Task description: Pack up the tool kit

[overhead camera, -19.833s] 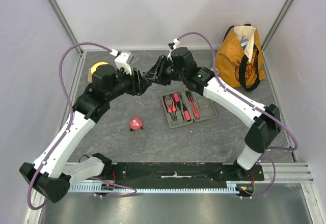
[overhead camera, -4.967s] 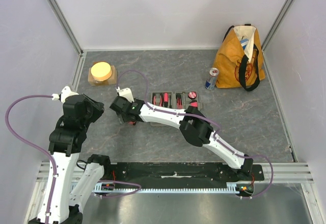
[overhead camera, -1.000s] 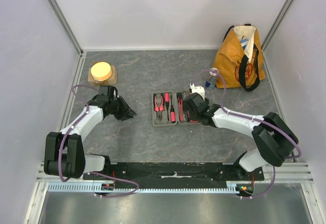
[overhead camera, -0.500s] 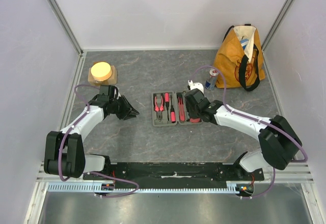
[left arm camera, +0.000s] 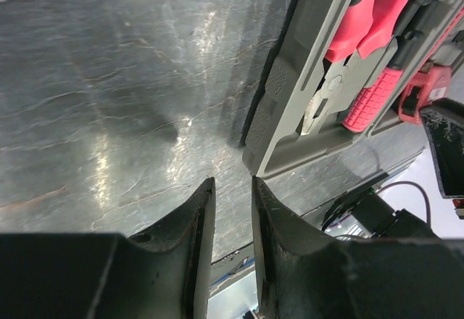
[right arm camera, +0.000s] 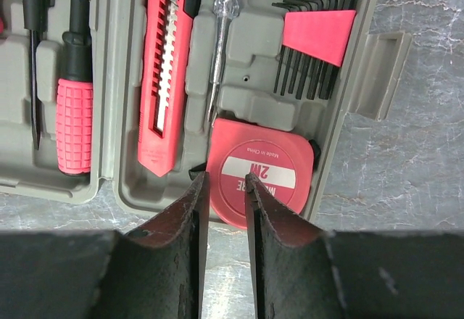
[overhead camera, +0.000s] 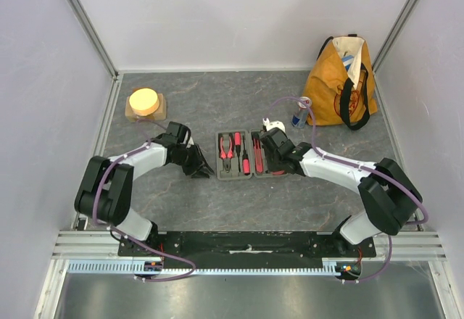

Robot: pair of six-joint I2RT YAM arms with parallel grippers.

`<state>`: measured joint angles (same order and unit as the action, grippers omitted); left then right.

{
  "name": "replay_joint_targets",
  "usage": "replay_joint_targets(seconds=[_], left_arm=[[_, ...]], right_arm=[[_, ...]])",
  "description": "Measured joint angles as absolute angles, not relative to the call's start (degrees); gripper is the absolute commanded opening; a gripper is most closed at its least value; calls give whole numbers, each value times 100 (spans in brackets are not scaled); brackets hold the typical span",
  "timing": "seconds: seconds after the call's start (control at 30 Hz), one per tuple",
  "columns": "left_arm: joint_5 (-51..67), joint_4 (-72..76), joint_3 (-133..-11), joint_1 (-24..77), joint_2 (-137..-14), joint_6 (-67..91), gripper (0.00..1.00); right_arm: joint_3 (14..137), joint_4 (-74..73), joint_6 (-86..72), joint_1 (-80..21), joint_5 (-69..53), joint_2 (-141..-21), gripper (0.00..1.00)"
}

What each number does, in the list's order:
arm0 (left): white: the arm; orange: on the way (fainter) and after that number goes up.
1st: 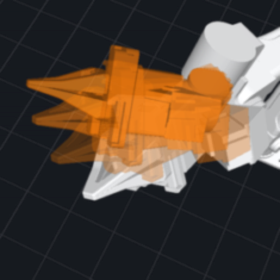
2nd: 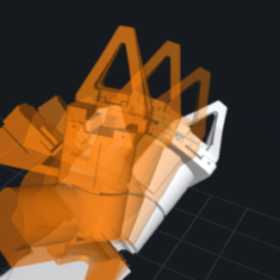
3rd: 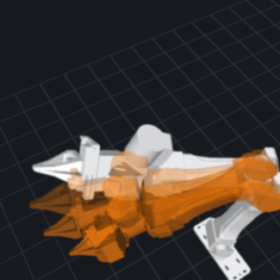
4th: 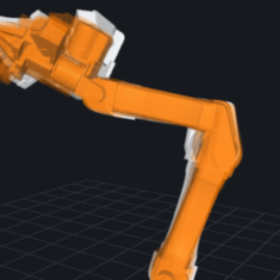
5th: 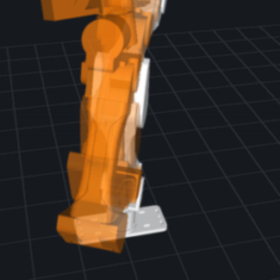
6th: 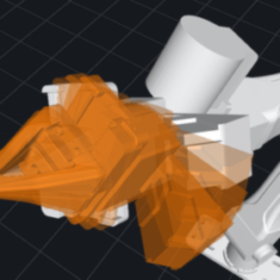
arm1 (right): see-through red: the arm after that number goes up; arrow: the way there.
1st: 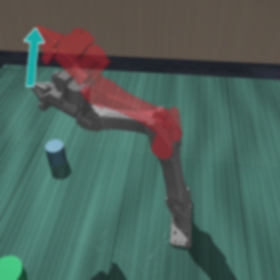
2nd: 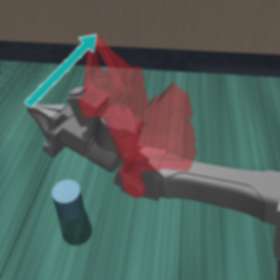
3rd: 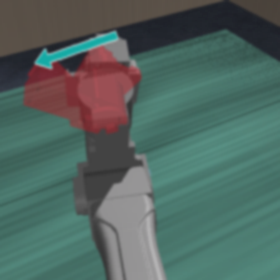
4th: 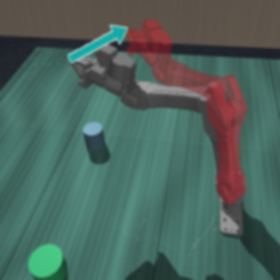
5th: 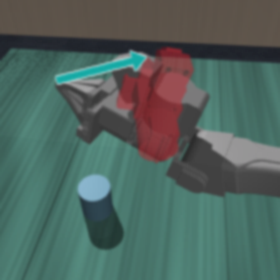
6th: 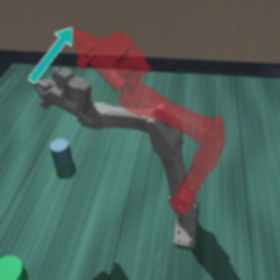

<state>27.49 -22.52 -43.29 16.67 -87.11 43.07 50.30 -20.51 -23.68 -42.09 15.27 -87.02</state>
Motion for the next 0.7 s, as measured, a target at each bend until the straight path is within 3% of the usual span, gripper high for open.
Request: replay_joint_targets(seconds=[0.37,0.7], left_arm=[[2657,-2228,-4777,2058,-9319,4327,33],[2394,-2255,-5135,2381,-9703,4440,30]], right_arm=[[4753,-1387,-2290,-4213,1653,-8739,29],[4812,-1614,-2311,-4217,1678,-8702,52]])
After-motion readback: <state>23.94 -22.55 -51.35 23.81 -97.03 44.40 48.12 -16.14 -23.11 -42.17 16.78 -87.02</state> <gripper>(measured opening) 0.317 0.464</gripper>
